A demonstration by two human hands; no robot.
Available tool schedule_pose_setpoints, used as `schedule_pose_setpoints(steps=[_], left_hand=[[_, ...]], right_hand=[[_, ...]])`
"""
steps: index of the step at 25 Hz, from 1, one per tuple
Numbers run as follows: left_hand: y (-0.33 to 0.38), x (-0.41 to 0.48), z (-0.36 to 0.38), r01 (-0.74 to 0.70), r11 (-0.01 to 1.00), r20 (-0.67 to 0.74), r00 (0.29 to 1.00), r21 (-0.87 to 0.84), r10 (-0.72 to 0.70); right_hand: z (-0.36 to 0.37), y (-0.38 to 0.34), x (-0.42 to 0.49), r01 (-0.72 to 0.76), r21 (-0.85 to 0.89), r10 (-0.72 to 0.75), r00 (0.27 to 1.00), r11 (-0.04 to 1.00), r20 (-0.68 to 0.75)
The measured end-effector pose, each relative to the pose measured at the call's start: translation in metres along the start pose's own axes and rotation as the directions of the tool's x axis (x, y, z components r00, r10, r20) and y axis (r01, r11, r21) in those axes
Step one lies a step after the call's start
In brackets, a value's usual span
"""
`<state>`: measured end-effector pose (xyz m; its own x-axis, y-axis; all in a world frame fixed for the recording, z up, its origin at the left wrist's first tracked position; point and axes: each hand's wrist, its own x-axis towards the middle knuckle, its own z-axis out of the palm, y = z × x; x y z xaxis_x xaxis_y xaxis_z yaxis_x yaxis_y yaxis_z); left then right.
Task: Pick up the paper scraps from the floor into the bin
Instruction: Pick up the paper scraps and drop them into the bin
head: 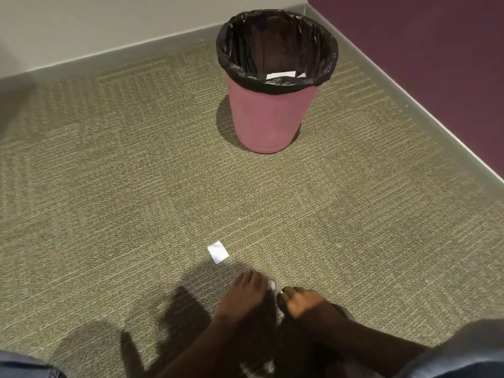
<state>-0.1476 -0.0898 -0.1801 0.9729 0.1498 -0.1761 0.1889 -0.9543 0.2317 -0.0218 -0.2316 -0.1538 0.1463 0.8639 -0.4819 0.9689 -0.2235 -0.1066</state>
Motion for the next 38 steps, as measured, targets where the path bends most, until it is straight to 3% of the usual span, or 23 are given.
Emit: schedule_pose_setpoints(steps=[3,6,9,13,17,25,35,38], left_hand=[[-0.01,-0.004,-0.027,0.231,0.961,-0.042,0.97,-0.153,-0.24],[-0.035,-0.002,-0.051,0.484,0.825,-0.112,0.839,-0.291,-0.532],[-0.062,0.0,-0.048,0.557,0.742,-0.152,0.752,-0.374,-0.641],[-0.071,-0.004,-0.039,0.67,0.651,-0.025,0.69,-0.356,-0.724],[-0.07,-0.003,-0.027,0.725,0.598,0.016,0.64,-0.341,-0.768],[-0.06,0.014,-0.022,0.744,0.649,-0.047,0.651,-0.162,-0.758],[-0.062,0.023,-0.027,0.585,0.608,-0.061,0.692,-0.536,-0.72],[-0.068,0.063,-0.088,0.423,0.506,-0.144,0.643,-0.752,-0.752]], right_hand=[[-0.023,0.007,0.01,0.01,0.097,-0.019,0.996,0.995,0.091],[-0.049,0.015,0.02,-0.028,0.222,0.029,1.0,0.975,-0.001],[-0.07,0.022,0.037,-0.002,0.325,0.036,0.994,0.946,-0.101],[-0.087,0.03,0.059,0.004,0.356,0.047,0.99,0.934,-0.135],[-0.088,0.038,0.067,0.0,0.35,0.048,0.99,0.937,-0.129],[-0.079,0.038,0.085,0.006,0.332,0.026,0.995,0.943,-0.093],[-0.116,0.048,0.102,0.011,0.404,0.045,0.991,0.915,-0.129],[-0.177,0.066,0.099,0.043,0.671,0.19,0.944,0.741,-0.27]])
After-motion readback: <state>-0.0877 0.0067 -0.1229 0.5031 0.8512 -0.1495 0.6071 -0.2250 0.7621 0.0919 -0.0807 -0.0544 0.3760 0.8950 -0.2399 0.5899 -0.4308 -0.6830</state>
